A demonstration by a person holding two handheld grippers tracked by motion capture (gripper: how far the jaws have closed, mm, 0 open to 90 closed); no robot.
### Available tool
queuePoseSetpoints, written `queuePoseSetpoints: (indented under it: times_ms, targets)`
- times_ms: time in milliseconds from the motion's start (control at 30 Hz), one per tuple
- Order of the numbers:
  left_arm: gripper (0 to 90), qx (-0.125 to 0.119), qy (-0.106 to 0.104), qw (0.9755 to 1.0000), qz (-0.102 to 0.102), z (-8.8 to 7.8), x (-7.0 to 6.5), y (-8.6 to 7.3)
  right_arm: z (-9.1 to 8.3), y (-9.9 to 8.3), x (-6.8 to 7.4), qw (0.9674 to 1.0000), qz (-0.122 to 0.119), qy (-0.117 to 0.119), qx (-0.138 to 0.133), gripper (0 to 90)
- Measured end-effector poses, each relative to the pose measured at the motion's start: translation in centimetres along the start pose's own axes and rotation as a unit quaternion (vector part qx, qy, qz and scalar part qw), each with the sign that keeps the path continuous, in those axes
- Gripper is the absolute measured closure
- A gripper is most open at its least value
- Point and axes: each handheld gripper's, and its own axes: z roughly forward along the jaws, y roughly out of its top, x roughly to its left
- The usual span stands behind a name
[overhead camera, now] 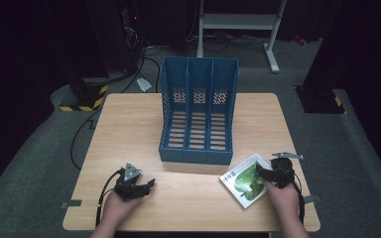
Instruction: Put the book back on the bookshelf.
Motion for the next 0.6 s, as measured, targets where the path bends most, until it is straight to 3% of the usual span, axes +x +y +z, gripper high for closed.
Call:
queuePoseSetpoints:
  times_ms: [200,333,400,433,600]
  targets:
    - [35.0,-0.002,-0.005,1.0,0.003,-0.1,-0.1,0.0,-0.3,-0.7,0.5,0.9999,0.0,0.007,-0.009,34.1]
    - [38.9,-0.007,0.002,0.9997,0.023,-0.2,-0.4,-0.1,-0.2,-0.8,1.5,0.9996,-0.015,0.023,-0.007,34.2]
    - [40.3,-0.008,0.004,0.9997,0.023,-0.2,-0.6,-0.1,-0.2,-0.9,2.2,0.9991,-0.026,0.033,-0.006,34.2]
    - [41.6,-0.002,-0.007,0.9999,0.008,-0.2,-0.7,0.0,-0.2,-1.1,2.8,0.9988,-0.029,0.038,-0.004,34.2]
    - [42.4,-0.001,-0.018,0.9991,0.038,-0.1,-2.5,0.3,-0.6,-1.9,4.8,0.9974,-0.047,0.054,-0.005,34.5]
